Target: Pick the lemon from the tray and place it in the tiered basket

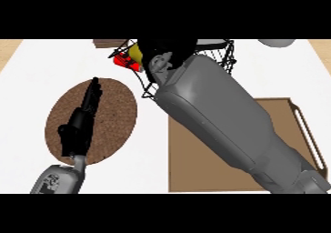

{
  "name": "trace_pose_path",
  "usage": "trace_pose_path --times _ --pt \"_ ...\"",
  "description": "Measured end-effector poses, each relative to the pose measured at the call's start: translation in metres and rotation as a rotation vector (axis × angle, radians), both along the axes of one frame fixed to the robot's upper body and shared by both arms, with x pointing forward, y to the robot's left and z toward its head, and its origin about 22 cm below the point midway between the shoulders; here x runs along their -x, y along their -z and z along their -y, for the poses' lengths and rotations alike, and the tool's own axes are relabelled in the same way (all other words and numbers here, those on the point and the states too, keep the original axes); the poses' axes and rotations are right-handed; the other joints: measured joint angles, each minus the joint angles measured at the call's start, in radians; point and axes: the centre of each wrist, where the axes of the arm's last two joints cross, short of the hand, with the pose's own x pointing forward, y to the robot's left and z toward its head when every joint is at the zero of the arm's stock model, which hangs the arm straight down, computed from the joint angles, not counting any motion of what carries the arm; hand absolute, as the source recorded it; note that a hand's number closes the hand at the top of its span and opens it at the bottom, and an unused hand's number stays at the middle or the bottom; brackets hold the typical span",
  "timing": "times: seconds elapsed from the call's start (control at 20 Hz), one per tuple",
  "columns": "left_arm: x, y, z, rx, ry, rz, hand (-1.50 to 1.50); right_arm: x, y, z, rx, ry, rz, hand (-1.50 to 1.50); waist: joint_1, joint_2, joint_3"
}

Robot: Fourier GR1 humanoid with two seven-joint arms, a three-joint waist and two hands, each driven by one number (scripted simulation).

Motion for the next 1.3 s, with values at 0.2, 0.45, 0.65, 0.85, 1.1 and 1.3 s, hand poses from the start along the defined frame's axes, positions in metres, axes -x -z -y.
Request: trace_pose_path --times 0.2,0.45,0.65,0.85,1.1,1.3 --pt "0.001 0.001 0.008 0.0 0.012 0.011 0.0 0.009 -0.038 -0.006 -0.108 -0.02 0.033 1.5 0.018 0.007 -0.002" --pt "-0.001 -0.005 0.007 0.005 0.02 0.021 0.0 -0.002 -0.059 -0.008 -0.138 0.005 0.049 1.5 0.025 0.015 -0.003" --pt "0.001 -0.007 0.007 0.004 0.023 0.025 0.0 -0.019 -0.063 -0.001 -0.128 0.065 0.065 1.5 0.025 0.019 -0.002" --pt "0.002 -0.005 0.004 0.005 0.017 0.032 0.0 -0.033 -0.066 0.008 -0.097 0.118 0.073 1.5 0.022 0.02 -0.001" --pt "0.003 -0.001 0.006 0.005 0.019 0.023 0.0 -0.056 -0.058 0.025 -0.042 0.181 0.057 1.5 0.022 0.023 -0.001" --pt "-0.002 -0.004 0.008 0.002 0.014 0.033 0.0 -0.074 -0.044 0.04 -0.012 0.228 0.035 1.5 0.022 0.025 -0.001"
